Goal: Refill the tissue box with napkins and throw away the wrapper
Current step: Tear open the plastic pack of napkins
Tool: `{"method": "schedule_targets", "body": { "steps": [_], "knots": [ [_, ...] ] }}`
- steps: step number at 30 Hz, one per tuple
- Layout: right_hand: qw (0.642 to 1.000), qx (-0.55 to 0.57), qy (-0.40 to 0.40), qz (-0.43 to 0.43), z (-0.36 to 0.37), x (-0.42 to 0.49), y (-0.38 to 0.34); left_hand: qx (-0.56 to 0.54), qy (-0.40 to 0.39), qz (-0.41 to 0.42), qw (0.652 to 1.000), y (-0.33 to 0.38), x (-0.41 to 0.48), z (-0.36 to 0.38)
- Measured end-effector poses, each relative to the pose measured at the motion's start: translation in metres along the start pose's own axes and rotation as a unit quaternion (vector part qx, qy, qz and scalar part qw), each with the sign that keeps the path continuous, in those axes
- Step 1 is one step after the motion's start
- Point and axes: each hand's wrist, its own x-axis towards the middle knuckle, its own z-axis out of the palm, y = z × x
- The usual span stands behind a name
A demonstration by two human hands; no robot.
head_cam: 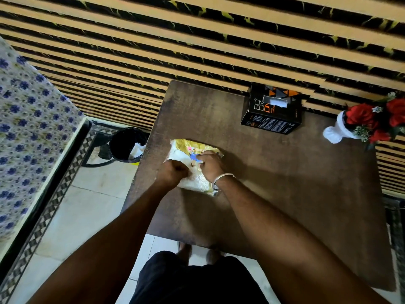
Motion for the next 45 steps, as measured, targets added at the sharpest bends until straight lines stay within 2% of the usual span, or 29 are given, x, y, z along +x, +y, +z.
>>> {"method": "schedule_targets", "body": {
  "steps": [2, 5, 8, 13, 20, 23, 28, 30, 32, 35, 39, 41, 45],
  "knots": [
    [1.0, -0.008, 0.014, -0.005, -0.004, 0.0, 0.002, -0.047, -0.01, -0.025, 0.999, 0.001, 0.001, -0.004],
    [1.0, -0.004, 0.009, -0.017, -0.008, 0.004, 0.005, -0.056, -0.023, -0.036, 0.997, 0.003, 0.007, -0.007],
    [0.998, 0.052, 0.033, -0.011, -0.009, 0.009, 0.005, -0.075, -0.049, -0.051, 0.995, 0.002, 0.011, -0.008],
    [0.999, 0.051, -0.01, -0.013, -0.015, 0.011, 0.005, -0.143, -0.076, -0.088, 0.983, 0.003, 0.015, -0.01],
    [0.999, -0.033, 0.017, -0.011, -0.004, 0.004, -0.002, -0.135, -0.107, -0.018, 0.985, 0.005, 0.01, -0.023],
    [0.999, -0.033, 0.012, -0.001, -0.002, 0.004, -0.004, -0.16, -0.12, -0.031, 0.979, 0.003, 0.007, -0.026],
    [1.0, -0.006, -0.017, 0.02, -0.004, 0.007, -0.005, -0.185, -0.141, 0.0, 0.973, -0.002, -0.009, -0.033],
    [0.999, -0.009, -0.036, 0.033, -0.006, 0.006, -0.006, -0.159, -0.149, 0.015, 0.976, -0.007, -0.011, -0.035],
    [0.998, -0.009, -0.057, 0.021, -0.009, 0.005, -0.007, -0.077, -0.154, 0.051, 0.984, -0.009, -0.013, -0.039],
    [0.994, 0.047, -0.085, -0.041, -0.011, 0.0, -0.011, -0.016, -0.148, 0.102, 0.984, -0.009, -0.02, -0.044],
    [0.961, 0.167, -0.218, -0.026, -0.02, -0.017, -0.022, -0.033, -0.09, 0.134, 0.986, -0.009, -0.027, -0.049],
    [0.957, 0.17, -0.227, -0.059, -0.024, -0.022, -0.019, -0.016, -0.1, 0.151, 0.983, -0.008, -0.031, -0.051],
    [0.959, 0.197, -0.2, -0.024, -0.025, -0.021, -0.015, 0.058, -0.117, 0.176, 0.976, -0.013, -0.04, -0.049]
  ]
}}
